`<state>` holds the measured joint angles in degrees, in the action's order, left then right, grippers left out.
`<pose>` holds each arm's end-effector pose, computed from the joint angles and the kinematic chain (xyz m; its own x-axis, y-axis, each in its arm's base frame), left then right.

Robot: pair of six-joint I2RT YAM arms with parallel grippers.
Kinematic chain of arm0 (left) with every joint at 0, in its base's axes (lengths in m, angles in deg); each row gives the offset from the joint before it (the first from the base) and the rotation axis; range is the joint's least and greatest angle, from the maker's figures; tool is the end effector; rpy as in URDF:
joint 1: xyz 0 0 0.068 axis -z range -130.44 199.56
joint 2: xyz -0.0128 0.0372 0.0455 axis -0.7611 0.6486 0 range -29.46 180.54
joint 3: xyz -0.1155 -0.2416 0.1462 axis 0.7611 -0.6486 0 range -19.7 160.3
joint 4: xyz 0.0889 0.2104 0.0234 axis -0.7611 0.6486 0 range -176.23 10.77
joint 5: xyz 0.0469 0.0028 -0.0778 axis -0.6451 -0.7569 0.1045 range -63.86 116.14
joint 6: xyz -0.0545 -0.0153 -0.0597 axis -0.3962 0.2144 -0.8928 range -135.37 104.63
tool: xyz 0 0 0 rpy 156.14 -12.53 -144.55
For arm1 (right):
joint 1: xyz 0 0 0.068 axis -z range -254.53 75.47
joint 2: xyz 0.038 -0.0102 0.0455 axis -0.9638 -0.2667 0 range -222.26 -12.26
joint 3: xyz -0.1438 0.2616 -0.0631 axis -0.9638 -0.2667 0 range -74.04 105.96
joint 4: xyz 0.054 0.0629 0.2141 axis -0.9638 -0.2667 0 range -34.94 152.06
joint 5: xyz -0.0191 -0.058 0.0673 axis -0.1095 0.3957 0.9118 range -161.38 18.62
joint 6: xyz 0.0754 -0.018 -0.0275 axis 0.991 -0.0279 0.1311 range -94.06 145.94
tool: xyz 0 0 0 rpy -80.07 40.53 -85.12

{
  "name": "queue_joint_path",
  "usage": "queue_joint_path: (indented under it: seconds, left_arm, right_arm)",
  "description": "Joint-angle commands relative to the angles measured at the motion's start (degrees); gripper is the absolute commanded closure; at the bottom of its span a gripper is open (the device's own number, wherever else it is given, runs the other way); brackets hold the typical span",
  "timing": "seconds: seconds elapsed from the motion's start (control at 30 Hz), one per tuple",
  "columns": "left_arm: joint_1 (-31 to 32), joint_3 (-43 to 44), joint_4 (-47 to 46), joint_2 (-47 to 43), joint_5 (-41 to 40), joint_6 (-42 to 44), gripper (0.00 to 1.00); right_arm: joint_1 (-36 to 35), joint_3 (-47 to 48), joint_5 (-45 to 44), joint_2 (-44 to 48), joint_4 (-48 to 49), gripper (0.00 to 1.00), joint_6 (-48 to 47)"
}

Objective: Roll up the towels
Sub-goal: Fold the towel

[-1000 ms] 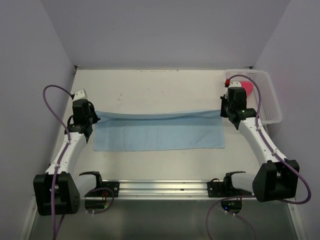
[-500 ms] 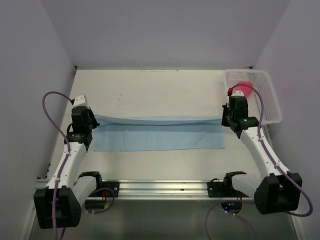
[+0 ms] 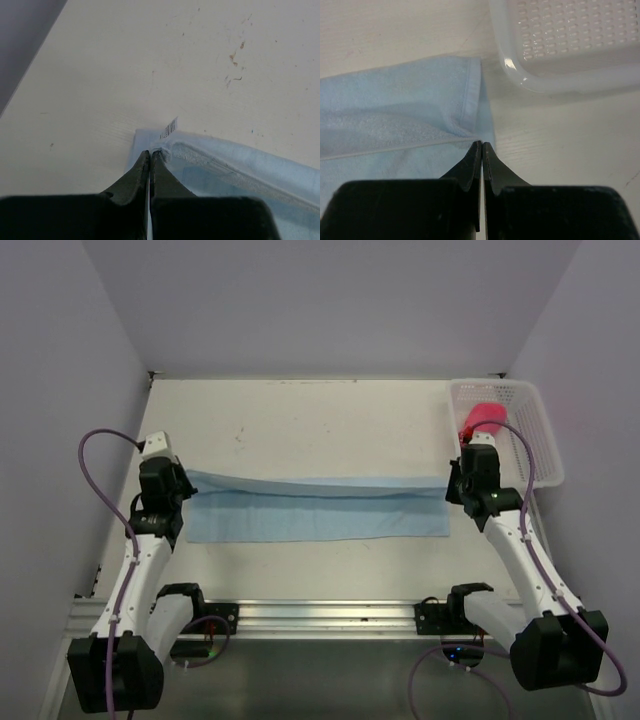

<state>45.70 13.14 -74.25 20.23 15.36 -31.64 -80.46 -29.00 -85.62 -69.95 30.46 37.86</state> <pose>0.1719 0.0250 0.2669 -0.3977 -0.3026 -0.8662 -0.3553 0.9212 -0.1587 0.1834 0.0014 0.2771 -0.6635 0.1325 -0.7363 0.2170 0.9760 -0.0199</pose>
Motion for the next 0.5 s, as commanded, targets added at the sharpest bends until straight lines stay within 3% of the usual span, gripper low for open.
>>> queue_joint_path:
  seconds: [0.0, 0.47]
  left_arm:
    - [-0.6, 0.4, 0.6, -1.9, -2.8, 0.4, 1.00]
    - [-0.6, -0.6, 2.5, -4.8, 0.4, -0.3, 1.00]
  right_arm:
    - [0.4, -0.7, -2.2, 2.1, -1.2, 1.00, 1.9]
    - [0.3, -1.0, -1.1, 2.2, -3.7, 1.00, 2.8]
